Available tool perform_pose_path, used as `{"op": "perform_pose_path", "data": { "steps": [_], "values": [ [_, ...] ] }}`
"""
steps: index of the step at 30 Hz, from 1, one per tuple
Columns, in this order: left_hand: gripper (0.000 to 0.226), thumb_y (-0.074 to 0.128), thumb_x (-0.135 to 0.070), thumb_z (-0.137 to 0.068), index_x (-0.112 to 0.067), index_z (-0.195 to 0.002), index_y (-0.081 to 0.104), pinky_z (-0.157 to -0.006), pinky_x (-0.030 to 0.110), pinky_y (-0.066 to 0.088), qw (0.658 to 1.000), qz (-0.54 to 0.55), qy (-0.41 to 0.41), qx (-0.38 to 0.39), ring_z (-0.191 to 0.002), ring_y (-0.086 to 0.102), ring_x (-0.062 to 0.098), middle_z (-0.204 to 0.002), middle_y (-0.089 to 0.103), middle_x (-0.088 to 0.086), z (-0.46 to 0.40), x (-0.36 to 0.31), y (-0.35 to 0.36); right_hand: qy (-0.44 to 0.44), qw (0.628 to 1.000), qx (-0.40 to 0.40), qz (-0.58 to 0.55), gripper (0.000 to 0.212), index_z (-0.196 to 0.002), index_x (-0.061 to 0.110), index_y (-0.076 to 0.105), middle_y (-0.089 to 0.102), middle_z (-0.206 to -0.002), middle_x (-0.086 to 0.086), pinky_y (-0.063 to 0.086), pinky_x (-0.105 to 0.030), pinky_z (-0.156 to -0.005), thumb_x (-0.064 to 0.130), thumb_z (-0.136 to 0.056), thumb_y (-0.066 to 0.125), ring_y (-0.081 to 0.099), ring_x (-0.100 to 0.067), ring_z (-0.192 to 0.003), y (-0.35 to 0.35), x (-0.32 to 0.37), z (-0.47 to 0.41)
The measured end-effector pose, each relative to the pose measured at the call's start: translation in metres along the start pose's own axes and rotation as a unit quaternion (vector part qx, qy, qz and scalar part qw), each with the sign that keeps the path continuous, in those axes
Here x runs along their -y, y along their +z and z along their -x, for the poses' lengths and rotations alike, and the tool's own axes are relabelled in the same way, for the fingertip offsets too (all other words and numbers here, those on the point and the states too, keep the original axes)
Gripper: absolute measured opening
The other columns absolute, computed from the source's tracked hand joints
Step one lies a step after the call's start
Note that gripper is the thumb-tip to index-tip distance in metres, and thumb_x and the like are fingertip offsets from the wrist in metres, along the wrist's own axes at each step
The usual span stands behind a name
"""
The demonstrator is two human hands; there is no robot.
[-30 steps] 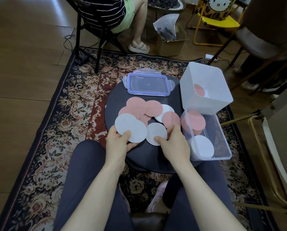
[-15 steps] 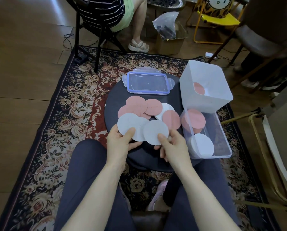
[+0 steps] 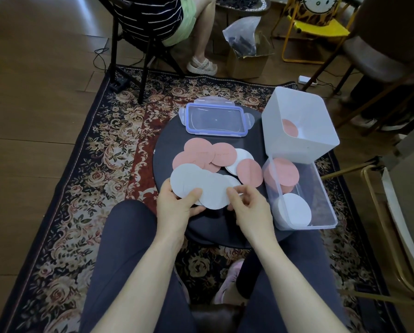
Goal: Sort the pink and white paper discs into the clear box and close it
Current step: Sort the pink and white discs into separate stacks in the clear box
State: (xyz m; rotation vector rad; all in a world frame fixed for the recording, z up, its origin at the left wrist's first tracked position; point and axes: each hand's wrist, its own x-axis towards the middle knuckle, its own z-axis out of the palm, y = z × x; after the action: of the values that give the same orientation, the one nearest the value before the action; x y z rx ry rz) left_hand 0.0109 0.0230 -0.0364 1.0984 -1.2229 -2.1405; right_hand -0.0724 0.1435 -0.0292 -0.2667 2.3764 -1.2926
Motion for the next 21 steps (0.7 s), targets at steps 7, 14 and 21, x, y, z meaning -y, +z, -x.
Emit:
{"op": "perform_pose_path", "data": {
  "steps": [7, 14, 21],
  "values": [
    [0.042, 0.064, 0.006, -0.085, -0.01, -0.122, 0.052, -0.063, 0.028, 0.059, 0.992, 0.07, 0.024, -0.1, -0.098, 0.068, 0.015, -0.113, 0.066, 0.005, 0.004, 0.005, 0.008, 0.005, 0.961, -0.084, 0.263, 0.057, -0.11, 0.014, 0.047, 0.043, -0.104, 0.001, 0.034, -0.033, -0.067, 0.059, -0.079, 0.062, 0.056, -0.027, -0.091, 0.004, 0.008, -0.003],
    [0.043, 0.064, 0.006, -0.086, -0.011, -0.124, 0.051, -0.064, 0.03, 0.059, 0.992, 0.067, 0.026, -0.108, -0.101, 0.067, 0.017, -0.115, 0.065, 0.005, 0.003, 0.004, 0.006, 0.044, 0.985, -0.053, 0.16, 0.045, -0.099, 0.015, 0.04, 0.049, -0.1, 0.003, 0.034, -0.034, -0.069, 0.038, -0.077, 0.072, 0.054, -0.026, -0.089, 0.001, 0.013, -0.007],
    [0.041, 0.063, 0.006, -0.087, -0.009, -0.124, 0.053, -0.065, 0.033, 0.06, 0.988, 0.081, 0.034, -0.127, -0.099, 0.067, 0.017, -0.116, 0.065, 0.007, 0.005, 0.003, 0.003, 0.021, 0.986, -0.062, -0.151, 0.034, -0.11, 0.028, 0.047, 0.065, -0.097, 0.007, 0.047, -0.025, -0.07, 0.009, -0.086, 0.063, 0.06, -0.012, -0.078, 0.0, -0.004, 0.023]
  ]
}}
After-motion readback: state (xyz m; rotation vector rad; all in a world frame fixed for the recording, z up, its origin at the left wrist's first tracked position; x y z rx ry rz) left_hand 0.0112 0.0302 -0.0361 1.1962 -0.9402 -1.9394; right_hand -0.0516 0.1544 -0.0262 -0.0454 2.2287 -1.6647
